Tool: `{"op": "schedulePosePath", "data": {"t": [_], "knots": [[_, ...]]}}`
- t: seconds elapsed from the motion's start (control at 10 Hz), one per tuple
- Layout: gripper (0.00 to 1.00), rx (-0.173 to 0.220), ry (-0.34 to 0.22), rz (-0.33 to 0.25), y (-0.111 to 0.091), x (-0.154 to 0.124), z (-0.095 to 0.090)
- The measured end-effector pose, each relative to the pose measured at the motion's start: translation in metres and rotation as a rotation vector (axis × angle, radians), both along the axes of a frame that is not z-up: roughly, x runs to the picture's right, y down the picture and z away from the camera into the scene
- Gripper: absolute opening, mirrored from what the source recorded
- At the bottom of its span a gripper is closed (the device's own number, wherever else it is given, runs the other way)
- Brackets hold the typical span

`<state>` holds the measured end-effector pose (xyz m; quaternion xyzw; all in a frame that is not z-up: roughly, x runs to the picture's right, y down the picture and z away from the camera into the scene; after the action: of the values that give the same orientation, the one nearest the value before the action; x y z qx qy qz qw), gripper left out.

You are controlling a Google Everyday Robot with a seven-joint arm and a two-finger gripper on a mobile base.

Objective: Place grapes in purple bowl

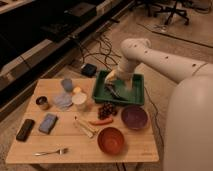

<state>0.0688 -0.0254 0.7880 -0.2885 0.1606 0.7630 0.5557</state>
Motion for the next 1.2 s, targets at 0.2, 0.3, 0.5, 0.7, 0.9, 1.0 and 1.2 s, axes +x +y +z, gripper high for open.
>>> {"op": "schedulePosePath", "data": {"t": [0.2, 0.3, 0.5, 0.7, 0.9, 1.0, 1.2], "knots": [[0.80, -0.002, -0.004, -0.002, 0.000, -0.002, 0.000], [0.80, -0.002, -0.004, -0.002, 0.000, -0.002, 0.000], [0.80, -0.003, -0.001, -0.006, 0.001, -0.001, 0.000], [0.80, -0.007, -0.010, -0.051, 0.007, -0.010, -0.006], [0.80, -0.021, -0.038, -0.115, 0.029, -0.029, -0.020], [0.80, -0.028, -0.048, -0.143, 0.042, -0.036, -0.025], [0.80, -0.042, -0.061, -0.190, 0.059, -0.050, -0.022]]}}
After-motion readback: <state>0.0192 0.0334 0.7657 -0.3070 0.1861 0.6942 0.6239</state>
